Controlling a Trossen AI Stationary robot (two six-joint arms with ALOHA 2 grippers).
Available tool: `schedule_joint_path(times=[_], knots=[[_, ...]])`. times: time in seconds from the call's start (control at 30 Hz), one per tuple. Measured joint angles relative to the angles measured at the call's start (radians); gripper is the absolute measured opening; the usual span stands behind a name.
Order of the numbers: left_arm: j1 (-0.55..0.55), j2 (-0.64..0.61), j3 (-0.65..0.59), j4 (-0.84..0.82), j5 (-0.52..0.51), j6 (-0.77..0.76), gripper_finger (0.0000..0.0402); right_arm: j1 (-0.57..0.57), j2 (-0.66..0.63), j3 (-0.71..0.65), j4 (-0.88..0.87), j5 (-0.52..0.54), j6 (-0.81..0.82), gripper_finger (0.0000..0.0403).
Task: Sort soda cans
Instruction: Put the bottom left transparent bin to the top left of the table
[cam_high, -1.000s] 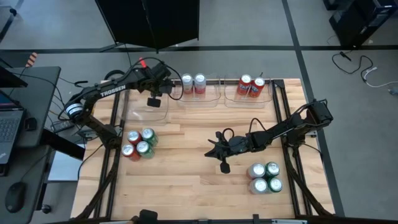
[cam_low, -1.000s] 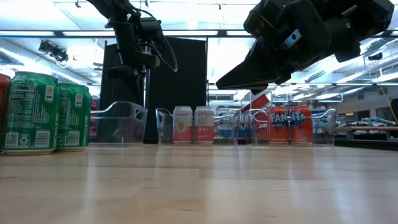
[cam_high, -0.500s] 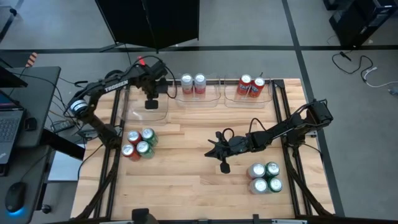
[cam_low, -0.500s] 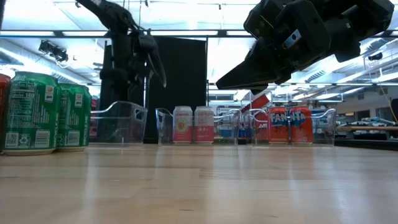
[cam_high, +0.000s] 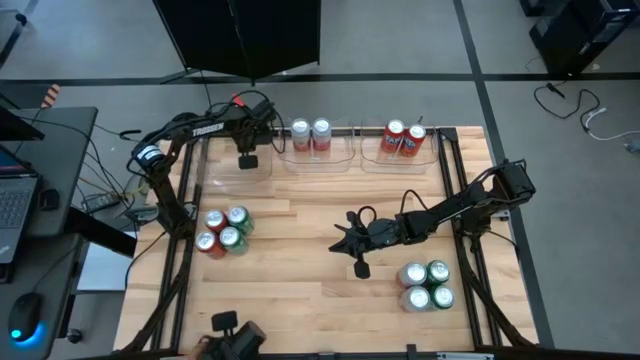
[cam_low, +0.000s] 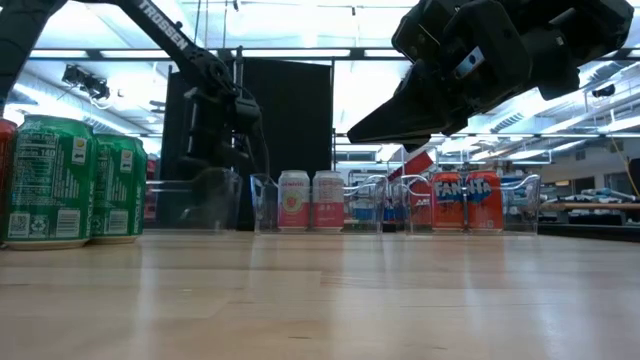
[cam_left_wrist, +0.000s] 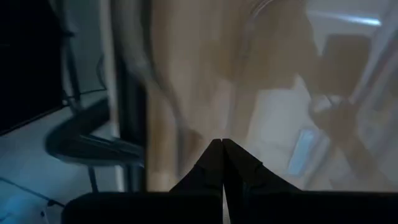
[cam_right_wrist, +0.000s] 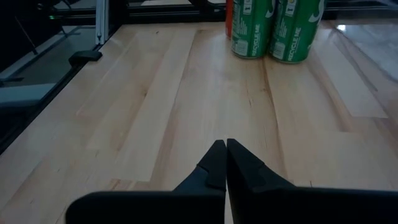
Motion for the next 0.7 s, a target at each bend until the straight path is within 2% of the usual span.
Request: schedule_joint_path(times=[0.33, 0.7], knots=[[0.009, 0.043, 0.000, 0.218, 0.027, 0.056, 0.0000, 0.000, 0.000, 0.000, 0.000, 0.000, 0.000, 0.0000], [-0.009, 0.060, 0.000, 0.333, 0.060, 0.089, 0.0000, -0.007, 0.000, 0.000, 0.000, 0.000, 0.000, 0.0000]])
